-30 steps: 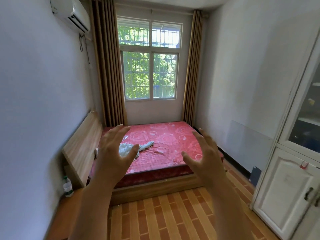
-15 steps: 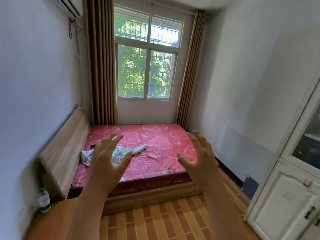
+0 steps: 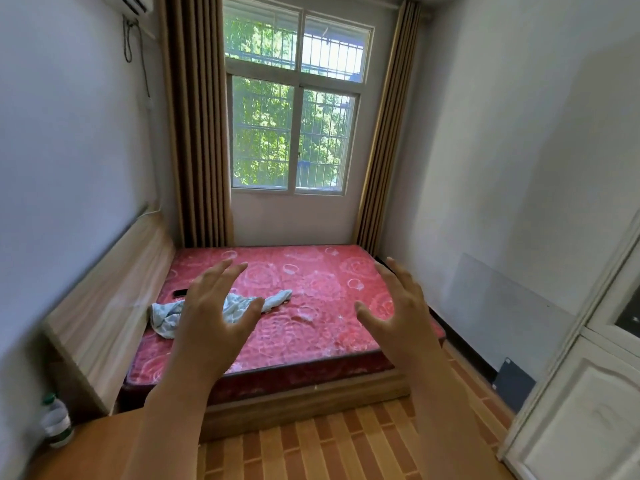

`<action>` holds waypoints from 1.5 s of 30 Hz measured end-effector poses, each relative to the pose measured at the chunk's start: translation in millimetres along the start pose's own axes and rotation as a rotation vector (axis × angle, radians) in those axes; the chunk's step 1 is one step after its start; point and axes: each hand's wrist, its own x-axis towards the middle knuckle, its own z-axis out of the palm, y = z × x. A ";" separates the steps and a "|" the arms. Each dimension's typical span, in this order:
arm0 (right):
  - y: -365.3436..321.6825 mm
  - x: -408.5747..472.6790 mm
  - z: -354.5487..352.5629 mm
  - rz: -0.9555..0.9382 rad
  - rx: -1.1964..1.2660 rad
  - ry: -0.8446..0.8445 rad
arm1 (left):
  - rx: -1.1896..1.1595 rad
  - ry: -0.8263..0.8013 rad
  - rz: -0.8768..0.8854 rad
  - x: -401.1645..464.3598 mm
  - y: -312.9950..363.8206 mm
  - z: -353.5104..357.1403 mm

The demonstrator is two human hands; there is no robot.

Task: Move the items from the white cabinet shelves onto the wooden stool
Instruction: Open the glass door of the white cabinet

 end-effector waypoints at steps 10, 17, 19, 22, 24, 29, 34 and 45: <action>113.0 92.2 -47.0 0.012 -0.010 0.025 | -0.038 -0.025 0.060 81.4 57.9 128.6; 209.5 129.6 -110.5 0.060 -0.057 0.080 | -0.088 -0.059 0.120 116.4 123.7 242.5; 236.5 132.3 -127.1 0.076 -0.072 0.114 | -0.112 -0.073 0.144 120.9 144.8 273.5; 273.2 130.0 -152.3 0.121 -0.100 0.158 | -0.140 -0.133 0.185 127.2 171.3 316.6; 295.5 126.0 -170.1 0.154 -0.123 0.189 | -0.169 -0.168 0.208 132.6 187.0 343.0; 348.1 114.9 -209.8 0.256 -0.210 0.292 | -0.281 -0.245 0.274 143.9 231.9 408.2; 389.8 106.2 -240.5 0.389 -0.273 0.359 | -0.390 -0.344 0.332 155.7 271.5 472.3; 469.5 121.4 -291.5 0.564 -0.401 0.507 | -0.575 -0.523 0.461 203.9 344.5 616.3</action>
